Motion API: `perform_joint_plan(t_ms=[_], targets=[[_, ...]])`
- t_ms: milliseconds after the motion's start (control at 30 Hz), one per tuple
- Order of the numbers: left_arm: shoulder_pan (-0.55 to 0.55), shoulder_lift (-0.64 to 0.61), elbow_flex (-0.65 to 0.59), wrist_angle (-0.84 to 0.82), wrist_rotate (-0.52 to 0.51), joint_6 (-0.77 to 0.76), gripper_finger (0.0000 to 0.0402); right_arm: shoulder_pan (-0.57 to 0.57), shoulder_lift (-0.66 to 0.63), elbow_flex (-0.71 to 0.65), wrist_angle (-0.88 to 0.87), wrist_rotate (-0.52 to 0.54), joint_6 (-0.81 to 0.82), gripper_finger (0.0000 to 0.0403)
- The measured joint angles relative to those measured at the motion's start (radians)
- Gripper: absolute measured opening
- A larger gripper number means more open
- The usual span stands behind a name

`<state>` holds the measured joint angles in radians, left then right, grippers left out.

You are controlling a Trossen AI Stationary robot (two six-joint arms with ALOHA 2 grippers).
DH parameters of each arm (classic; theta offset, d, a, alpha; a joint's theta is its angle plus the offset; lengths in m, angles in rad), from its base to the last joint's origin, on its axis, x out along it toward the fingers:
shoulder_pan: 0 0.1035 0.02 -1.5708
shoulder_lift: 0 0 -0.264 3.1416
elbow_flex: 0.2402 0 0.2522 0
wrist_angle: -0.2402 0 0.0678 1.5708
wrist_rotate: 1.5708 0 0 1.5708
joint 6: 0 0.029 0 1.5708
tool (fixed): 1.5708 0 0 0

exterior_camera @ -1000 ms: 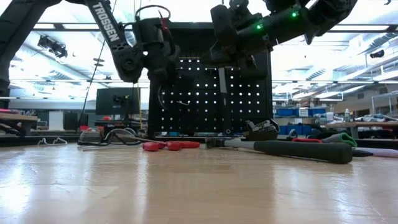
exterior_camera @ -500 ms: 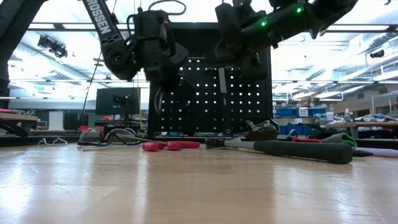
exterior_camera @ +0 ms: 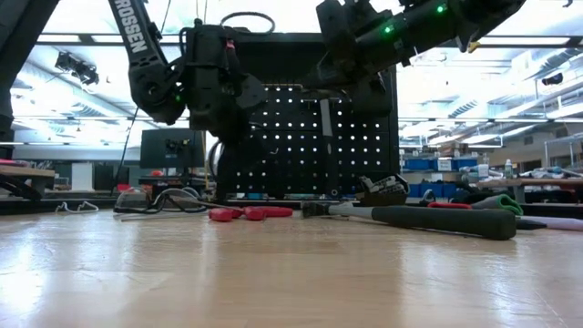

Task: Hang tools onto peg board
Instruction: Remove the glasses from the peg board

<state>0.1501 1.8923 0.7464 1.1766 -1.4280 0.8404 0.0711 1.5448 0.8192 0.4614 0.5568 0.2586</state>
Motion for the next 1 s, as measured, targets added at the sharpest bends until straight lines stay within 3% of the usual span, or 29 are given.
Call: perform_joint_plan(t_ms=[233, 500, 800, 1000], targets=[[0.000, 0.000, 0.000, -0.019, 0.057, 0.004, 0.0048, 0.000, 0.000, 0.000, 0.010, 0.000, 0.000, 0.0017], [0.000, 0.000, 0.000, -0.028, 0.267, 0.017, 0.0050, 0.000, 0.001, 0.000, 0.013, 0.000, -0.005, 0.0022], [-0.022, 0.000, 0.004, -0.191, 0.225, -0.039, 0.0055, 0.003, 0.001, 0.000, 0.008, 0.000, -0.007, 0.0017], [-0.052, 0.000, 0.004, -0.293, 0.108, -0.111, 0.0123, 0.005, 0.002, 0.000, 0.007, 0.000, -0.007, 0.0020]])
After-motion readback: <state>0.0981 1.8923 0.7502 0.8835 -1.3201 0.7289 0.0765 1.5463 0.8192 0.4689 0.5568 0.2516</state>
